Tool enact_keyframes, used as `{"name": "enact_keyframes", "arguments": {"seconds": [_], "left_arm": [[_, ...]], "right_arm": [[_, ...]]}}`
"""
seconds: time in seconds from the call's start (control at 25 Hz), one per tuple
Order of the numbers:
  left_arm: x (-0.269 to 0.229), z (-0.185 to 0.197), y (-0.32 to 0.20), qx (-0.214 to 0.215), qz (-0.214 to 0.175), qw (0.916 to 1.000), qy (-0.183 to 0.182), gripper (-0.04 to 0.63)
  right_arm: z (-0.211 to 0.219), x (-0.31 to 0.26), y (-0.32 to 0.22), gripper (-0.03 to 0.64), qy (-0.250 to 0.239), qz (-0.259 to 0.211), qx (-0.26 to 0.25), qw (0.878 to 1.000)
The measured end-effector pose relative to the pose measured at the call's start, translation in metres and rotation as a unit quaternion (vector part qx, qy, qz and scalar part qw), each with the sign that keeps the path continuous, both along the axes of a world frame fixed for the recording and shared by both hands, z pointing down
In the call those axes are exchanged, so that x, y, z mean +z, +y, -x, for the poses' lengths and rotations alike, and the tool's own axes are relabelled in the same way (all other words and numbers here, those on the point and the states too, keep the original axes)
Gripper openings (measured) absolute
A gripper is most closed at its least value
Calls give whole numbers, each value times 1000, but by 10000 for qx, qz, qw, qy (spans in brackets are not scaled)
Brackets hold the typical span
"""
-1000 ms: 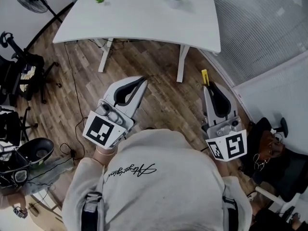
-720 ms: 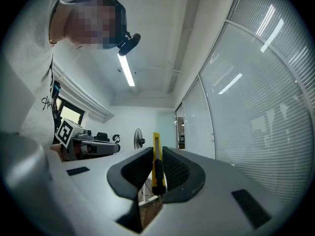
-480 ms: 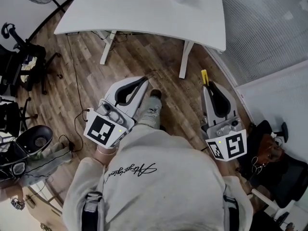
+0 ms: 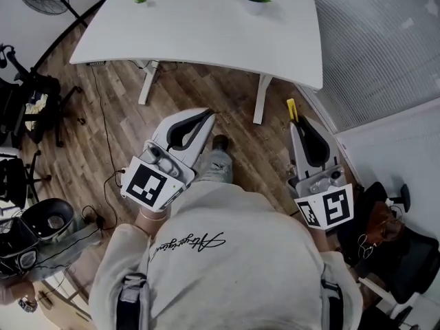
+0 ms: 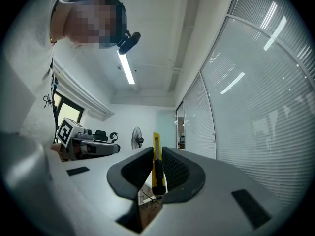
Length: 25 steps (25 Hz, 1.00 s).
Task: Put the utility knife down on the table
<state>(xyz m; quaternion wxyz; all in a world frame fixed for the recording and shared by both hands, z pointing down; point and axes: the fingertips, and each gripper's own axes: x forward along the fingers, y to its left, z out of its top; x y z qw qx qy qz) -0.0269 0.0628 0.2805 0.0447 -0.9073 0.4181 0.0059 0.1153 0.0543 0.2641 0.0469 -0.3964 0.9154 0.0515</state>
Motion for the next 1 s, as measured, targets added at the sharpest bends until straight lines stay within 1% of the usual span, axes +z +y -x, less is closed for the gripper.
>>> {"name": "enact_keyframes", "arguments": {"seconds": [0.24, 0.44, 0.64, 0.8, 1.0], "left_arm": [[1, 6, -53, 118, -53, 9999, -10, -2], [-2, 15, -105, 216, -49, 9997, -92, -2], [-16, 24, -152, 273, -48, 9996, 65, -2], [-13, 30, -184, 423, -27, 9991, -22, -2], [-13, 37, -221, 510, -3, 9987, -33, -2]], "right_arm": [[6, 4, -51, 60, 12, -45, 129, 9999], [14, 0, -98, 60, -42, -57, 234, 9997], [25, -9, -141, 60, -66, -73, 325, 9994], [33, -12, -171, 60, -49, -44, 400, 9992], [40, -12, -206, 60, -42, -28, 483, 9988]]}}
